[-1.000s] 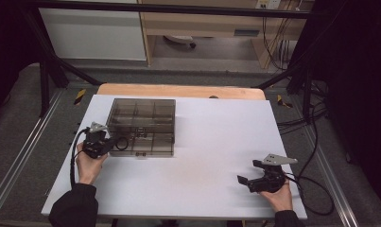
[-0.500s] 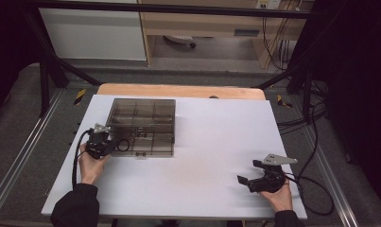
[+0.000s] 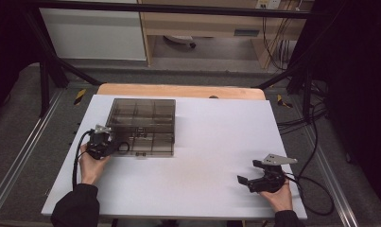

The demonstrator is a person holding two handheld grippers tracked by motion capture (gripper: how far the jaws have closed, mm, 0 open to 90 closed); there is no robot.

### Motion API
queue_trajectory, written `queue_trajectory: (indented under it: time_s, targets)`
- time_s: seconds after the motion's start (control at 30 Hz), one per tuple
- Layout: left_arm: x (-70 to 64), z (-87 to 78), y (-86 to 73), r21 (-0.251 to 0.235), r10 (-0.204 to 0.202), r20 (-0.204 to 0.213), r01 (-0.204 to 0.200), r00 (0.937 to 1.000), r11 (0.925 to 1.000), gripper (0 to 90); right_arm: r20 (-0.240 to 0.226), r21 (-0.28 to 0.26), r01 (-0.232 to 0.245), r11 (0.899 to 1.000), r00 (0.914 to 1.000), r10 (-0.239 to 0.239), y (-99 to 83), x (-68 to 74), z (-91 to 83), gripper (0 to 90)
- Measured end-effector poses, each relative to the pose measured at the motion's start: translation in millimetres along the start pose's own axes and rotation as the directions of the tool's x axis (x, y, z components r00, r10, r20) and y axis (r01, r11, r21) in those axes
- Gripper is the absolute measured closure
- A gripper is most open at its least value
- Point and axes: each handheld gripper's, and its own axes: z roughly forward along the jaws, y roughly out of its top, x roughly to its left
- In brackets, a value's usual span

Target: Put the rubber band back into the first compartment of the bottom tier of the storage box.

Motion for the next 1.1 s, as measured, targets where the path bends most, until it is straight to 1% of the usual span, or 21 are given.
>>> queue_trajectory:
  time_s: [0.17, 0.27, 0.4, 0.47, 0.6, 0.63, 0.67, 0.7, 0.73, 0.77, 0.8, 0.83, 1.03, 1.1]
  targets:
    - [-2.5, -8.0, 1.6, -0.032, 0.001, 0.012, 0.0, 0.9999, 0.9995, 74.7, 0.0, 0.0, -0.001, 1.0, 1.0, 0.001, 0.0, 0.0, 0.0, 0.7]
    - [-4.3, -11.3, 2.1, -0.039, 0.002, 0.03, 0.0, 0.9996, 0.9992, 71.8, 0.0, -0.001, 0.001, 1.0, 1.0, -0.001, 0.0, -0.2, -0.1, 0.7]
    - [-7.7, -16.3, 2.3, -0.05, 0.02, 0.035, -0.018, 0.9992, 0.9986, 66.6, 0.001, 0.0, 0.001, 1.0, 1.0, -0.001, 0.0, -0.2, -0.1, 0.7]
    - [-9.7, -19.5, 2.1, -0.06, 0.03, 0.04, -0.028, 0.9987, 0.9978, 62.0, 0.0, -0.001, -0.001, 1.0, 1.0, 0.001, -0.1, 0.0, -0.1, 0.7]
    - [-13.3, -25.8, -0.2, -0.077, 0.058, 0.045, -0.054, 0.9973, 0.9955, 49.2, 0.0, -0.002, -0.001, 1.0, 1.0, 0.001, 0.0, -0.2, -0.5, 0.7]
    - [-14.1, -27.1, -0.7, -0.08, 0.066, 0.045, -0.062, 0.9968, 0.9949, 43.4, 0.001, -0.001, -0.001, 1.0, 1.0, 0.001, 0.0, -0.1, -0.4, 0.7]
    - [-15.0, -28.2, -1.5, -0.086, 0.071, 0.046, -0.067, 0.9964, 0.994, 43.4, 0.001, -0.001, -0.001, 1.0, 1.0, 0.001, 0.0, -0.1, -0.4, 0.7]
    - [-15.5, -29.5, -2.2, -0.09, 0.076, 0.049, -0.071, 0.9959, 0.9934, 40.4, 0.001, -0.001, -0.001, 1.0, 1.0, 0.001, 0.0, -0.2, -0.4, 0.7]
    - [-16.2, -30.5, -2.9, -0.096, 0.073, 0.055, -0.067, 0.9958, 0.9931, 35.5, 0.001, -0.001, -0.001, 1.0, 1.0, 0.001, 0.0, -0.2, -0.4, 0.7]
    - [-16.2, -31.6, -3.7, -0.097, 0.077, 0.064, -0.071, 0.995, 0.9928, 35.5, 0.001, -0.001, -0.001, 1.0, 1.0, 0.001, 0.0, -0.2, -0.4, 0.7]
    - [-16.9, -32.4, -4.9, -0.1, 0.075, 0.071, -0.067, 0.9947, 0.9927, 33.3, 0.001, -0.001, -0.001, 1.0, 1.0, 0.001, 0.0, -0.2, -0.4, 0.7]
    - [-16.8, -33.5, -6.2, -0.096, 0.083, 0.075, -0.075, 0.9938, 0.9926, 30.5, 0.001, -0.001, -0.001, 1.0, 1.0, 0.001, 0.0, -0.2, -0.5, 0.7]
    - [-17.0, -39.5, -18.4, -0.094, 0.107, 0.077, -0.1, 0.9912, 0.9906, 17.8, 0.001, -0.001, -0.002, 1.0, 1.0, 0.002, 0.0, -0.2, -0.3, 0.7]
    - [-15.9, -41.7, -22.9, -0.099, 0.107, 0.086, -0.099, 0.9905, 0.9902, 14.4, 0.001, -0.002, -0.001, 1.0, 1.0, 0.001, 0.1, -0.3, -0.1, 0.7]
